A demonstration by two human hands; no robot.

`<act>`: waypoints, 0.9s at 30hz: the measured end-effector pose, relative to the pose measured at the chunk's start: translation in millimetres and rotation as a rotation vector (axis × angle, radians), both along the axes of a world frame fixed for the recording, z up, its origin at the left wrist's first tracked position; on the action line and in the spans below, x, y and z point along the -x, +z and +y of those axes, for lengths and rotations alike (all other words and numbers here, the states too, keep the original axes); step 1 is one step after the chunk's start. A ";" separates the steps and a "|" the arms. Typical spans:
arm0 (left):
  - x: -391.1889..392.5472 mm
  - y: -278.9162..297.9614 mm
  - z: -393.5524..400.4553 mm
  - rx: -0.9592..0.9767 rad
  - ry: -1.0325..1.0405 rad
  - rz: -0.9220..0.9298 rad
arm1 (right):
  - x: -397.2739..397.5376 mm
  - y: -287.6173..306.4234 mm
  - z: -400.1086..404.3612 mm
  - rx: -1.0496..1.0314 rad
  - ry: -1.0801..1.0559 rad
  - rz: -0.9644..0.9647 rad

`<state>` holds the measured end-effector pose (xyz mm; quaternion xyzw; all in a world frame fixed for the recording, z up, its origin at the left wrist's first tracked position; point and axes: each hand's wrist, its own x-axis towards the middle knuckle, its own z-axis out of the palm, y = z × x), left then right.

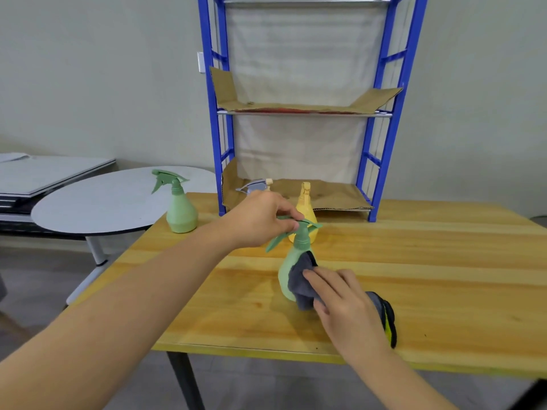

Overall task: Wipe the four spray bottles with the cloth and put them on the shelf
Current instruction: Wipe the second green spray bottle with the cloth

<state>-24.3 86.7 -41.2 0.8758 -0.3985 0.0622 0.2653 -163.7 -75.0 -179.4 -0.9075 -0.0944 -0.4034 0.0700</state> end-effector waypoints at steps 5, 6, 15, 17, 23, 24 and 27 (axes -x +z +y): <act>0.2 3.4 -2.4 -0.017 -0.009 0.015 | -20.1 33.1 -0.3 0.202 0.045 -0.042; -0.5 3.7 -1.5 -0.012 -0.009 0.033 | -26.3 29.8 -0.7 0.254 0.052 0.007; -0.2 5.7 -1.3 -0.001 -0.028 0.079 | -28.8 46.0 0.4 0.460 0.092 0.090; -0.3 4.3 -0.6 0.006 -0.021 0.090 | -37.5 49.7 2.7 0.461 0.029 0.069; -1.2 4.0 -3.5 0.023 -0.049 0.125 | -20.9 13.3 25.1 0.634 0.056 0.306; -0.6 4.6 -4.7 0.015 -0.051 0.111 | -26.9 21.0 24.4 0.589 0.037 0.277; -0.5 7.1 -6.5 -0.006 -0.046 0.073 | -41.8 42.3 21.9 0.485 -0.079 0.110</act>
